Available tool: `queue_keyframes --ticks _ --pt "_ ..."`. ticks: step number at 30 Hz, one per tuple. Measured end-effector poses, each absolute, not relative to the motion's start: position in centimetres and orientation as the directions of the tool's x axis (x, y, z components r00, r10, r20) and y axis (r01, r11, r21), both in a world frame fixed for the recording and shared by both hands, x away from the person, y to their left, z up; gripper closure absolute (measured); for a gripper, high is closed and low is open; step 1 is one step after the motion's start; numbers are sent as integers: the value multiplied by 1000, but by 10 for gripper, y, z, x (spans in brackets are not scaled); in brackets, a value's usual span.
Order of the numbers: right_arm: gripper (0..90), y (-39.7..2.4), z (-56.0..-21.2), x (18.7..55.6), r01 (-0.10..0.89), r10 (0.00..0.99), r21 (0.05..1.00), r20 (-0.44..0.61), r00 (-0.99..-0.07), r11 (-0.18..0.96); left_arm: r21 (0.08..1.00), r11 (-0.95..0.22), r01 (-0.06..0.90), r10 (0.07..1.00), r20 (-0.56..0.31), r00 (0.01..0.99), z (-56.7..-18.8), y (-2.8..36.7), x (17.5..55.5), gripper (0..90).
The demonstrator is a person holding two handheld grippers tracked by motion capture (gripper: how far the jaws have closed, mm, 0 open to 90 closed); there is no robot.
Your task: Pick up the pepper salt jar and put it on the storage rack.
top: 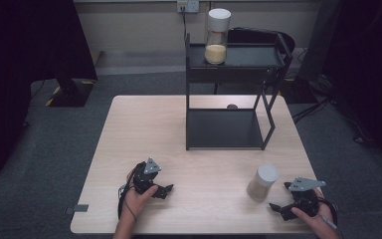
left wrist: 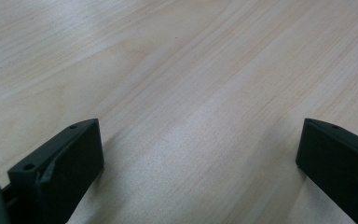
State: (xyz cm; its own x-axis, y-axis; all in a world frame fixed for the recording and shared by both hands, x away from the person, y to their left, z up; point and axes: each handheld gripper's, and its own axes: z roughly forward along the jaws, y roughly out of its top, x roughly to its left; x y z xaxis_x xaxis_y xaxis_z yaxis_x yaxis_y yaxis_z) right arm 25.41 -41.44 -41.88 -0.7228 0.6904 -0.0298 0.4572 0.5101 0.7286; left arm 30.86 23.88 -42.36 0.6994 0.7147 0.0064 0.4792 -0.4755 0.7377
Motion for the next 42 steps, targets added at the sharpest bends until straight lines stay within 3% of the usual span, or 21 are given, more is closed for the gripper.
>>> queue_keyframes --ticks 17,27,39,42 --pt "11 -404 -396 267 409 652 756 -30 -758 511 738 -475 479 715 7 699 -424 239 309 0" --pt "27 -398 -392 278 408 632 803 52 -773 434 738 -476 479 715 7 699 -424 239 308 0" --pt "297 -396 -388 291 356 576 863 95 -812 360 738 -476 479 715 7 699 -424 239 308 0" --pt "319 -392 -384 291 348 578 860 78 -812 373 738 -476 479 715 7 699 -424 239 308 0"
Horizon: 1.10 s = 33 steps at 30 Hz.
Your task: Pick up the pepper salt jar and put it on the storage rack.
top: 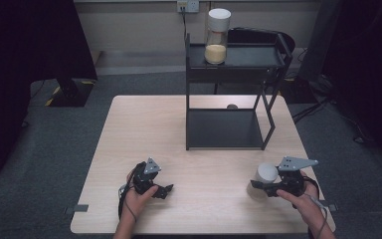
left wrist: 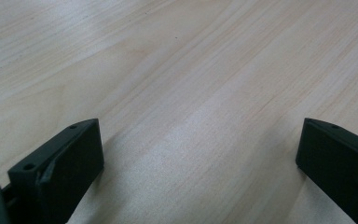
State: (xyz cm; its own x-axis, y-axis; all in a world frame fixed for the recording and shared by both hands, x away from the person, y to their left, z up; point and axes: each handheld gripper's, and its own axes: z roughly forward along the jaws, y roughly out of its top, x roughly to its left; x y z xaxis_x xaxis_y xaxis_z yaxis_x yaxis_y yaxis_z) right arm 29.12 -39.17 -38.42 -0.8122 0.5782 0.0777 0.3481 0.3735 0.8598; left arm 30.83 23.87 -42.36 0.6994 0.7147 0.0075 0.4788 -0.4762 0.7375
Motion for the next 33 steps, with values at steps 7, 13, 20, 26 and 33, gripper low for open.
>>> queue_keyframes --ticks 7,13,20,26,33 --pt "345 -382 -373 296 383 608 840 81 -789 385 737 -476 479 715 8 699 -424 239 308 0" --pt "347 -370 -359 306 394 629 827 64 -775 402 737 -476 479 715 8 699 -424 239 308 0" --pt "348 -358 -341 319 387 635 827 48 -771 407 737 -476 479 715 8 699 -423 239 308 0" --pt "348 -347 -322 334 386 629 821 42 -776 422 737 -476 479 715 8 699 -424 239 308 0" --pt "348 -340 -302 348 377 627 824 34 -778 423 737 -476 479 715 8 699 -424 239 308 0"
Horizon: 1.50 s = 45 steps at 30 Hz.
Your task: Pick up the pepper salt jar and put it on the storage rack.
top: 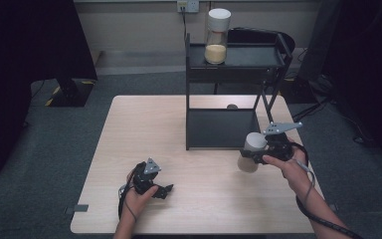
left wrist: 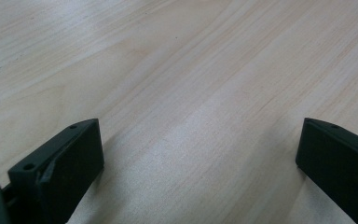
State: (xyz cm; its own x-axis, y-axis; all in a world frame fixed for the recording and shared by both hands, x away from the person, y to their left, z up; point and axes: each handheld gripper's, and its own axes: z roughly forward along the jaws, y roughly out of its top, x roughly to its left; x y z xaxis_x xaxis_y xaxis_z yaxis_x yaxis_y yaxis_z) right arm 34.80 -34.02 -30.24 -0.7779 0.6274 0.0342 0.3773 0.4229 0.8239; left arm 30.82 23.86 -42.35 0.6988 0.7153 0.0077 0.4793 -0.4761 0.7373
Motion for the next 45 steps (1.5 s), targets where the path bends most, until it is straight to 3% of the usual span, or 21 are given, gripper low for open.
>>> queue_keyframes --ticks 45 --pt "348 -327 -166 398 330 642 862 8 -767 384 738 -475 479 716 7 698 -424 239 308 0"
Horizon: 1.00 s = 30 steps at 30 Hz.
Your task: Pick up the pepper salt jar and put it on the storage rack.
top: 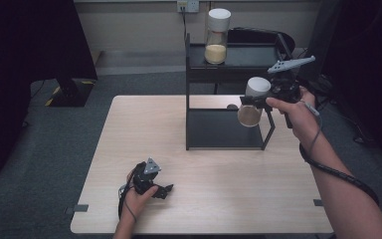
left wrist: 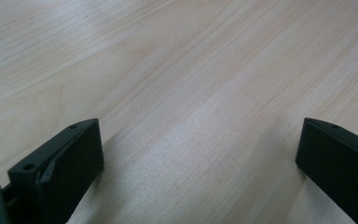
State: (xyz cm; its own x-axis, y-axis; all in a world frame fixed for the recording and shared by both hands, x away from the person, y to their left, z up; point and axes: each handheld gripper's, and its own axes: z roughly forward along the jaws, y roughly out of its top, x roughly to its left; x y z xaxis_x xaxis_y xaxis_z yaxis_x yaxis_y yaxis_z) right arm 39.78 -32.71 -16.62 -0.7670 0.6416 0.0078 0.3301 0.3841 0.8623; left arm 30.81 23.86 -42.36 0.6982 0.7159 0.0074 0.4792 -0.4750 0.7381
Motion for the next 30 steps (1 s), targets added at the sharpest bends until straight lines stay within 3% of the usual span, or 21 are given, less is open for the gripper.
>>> queue_keyframes --ticks 30 --pt "349 -326 -96 413 324 689 869 -27 -725 375 737 -476 480 715 7 699 -423 239 308 0"
